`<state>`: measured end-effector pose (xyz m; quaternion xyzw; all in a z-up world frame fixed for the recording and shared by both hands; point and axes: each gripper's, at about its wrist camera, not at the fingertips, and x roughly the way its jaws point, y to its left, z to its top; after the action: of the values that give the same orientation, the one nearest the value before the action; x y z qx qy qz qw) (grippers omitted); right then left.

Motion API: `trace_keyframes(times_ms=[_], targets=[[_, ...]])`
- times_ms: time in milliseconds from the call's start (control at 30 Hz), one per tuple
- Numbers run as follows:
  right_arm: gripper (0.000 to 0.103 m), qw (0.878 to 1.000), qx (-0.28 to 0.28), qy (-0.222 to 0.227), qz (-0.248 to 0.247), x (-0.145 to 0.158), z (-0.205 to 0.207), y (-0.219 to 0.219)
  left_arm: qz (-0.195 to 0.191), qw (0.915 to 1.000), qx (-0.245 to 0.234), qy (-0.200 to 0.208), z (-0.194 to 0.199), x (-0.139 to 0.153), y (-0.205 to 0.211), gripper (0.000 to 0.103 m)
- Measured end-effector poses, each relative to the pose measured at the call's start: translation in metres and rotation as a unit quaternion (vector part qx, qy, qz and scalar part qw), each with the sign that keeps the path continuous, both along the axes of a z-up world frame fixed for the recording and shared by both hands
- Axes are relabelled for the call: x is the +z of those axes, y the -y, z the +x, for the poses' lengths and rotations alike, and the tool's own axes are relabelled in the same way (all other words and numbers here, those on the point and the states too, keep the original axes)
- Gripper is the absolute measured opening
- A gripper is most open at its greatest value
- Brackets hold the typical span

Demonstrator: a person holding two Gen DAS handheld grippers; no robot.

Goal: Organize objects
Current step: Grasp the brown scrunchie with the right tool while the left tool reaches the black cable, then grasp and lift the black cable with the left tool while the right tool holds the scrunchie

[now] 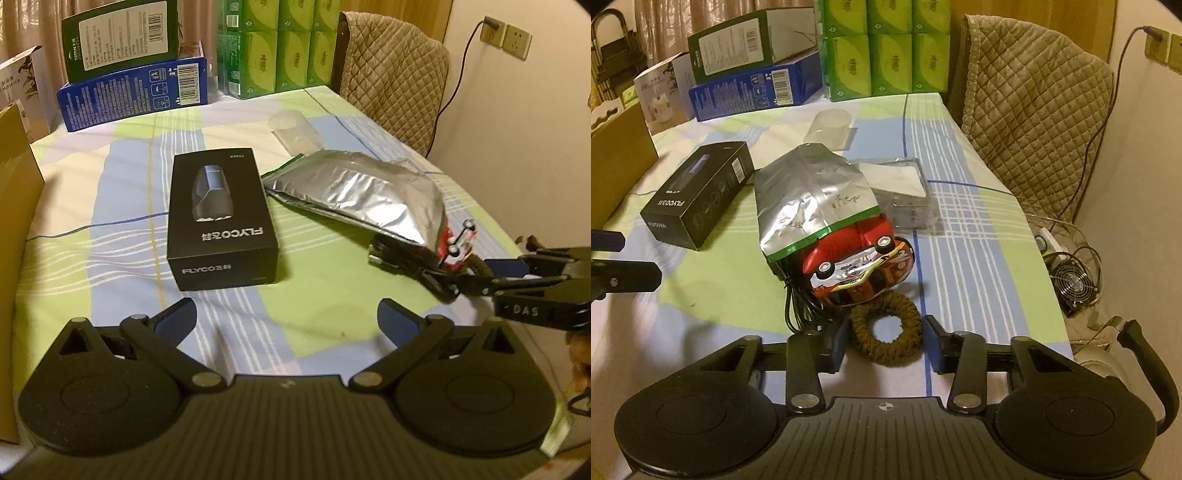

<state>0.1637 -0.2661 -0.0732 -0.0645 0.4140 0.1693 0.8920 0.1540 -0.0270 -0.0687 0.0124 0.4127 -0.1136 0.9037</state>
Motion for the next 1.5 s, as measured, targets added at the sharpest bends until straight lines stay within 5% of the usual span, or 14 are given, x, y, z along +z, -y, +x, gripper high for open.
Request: trace_keyframes(times_ms=[33,533,733,967,1067,1500], targets=[[0.015,1.0,0.003,0.0,0.001,0.0,0.0,-0.002,0.002,1.0,0.0,0.0,0.001,-0.001,-0.001,0.102],[0.014,0.988,0.111,-0.055,0.095,0.007,-0.022,-0.04,-0.014,0.9998,-0.012,-0.011,0.001,-0.006,-0.004,0.101],[0.014,0.994,0.051,-0.044,0.082,0.012,-0.028,-0.012,-0.014,0.9975,-0.068,-0.015,0.004,-0.009,0.019,0.083],[0.014,0.995,0.009,-0.051,0.087,0.011,-0.031,0.017,-0.006,0.9918,-0.127,-0.015,0.014,-0.019,0.051,0.034],[0.014,0.995,0.004,-0.053,0.084,0.011,-0.032,0.018,0.001,0.9903,-0.138,-0.016,0.018,-0.023,0.06,0.022],[0.014,0.996,0.029,-0.052,0.069,0.016,-0.045,0.001,0.028,0.9906,-0.118,-0.063,-0.018,-0.009,0.027,0.019]])
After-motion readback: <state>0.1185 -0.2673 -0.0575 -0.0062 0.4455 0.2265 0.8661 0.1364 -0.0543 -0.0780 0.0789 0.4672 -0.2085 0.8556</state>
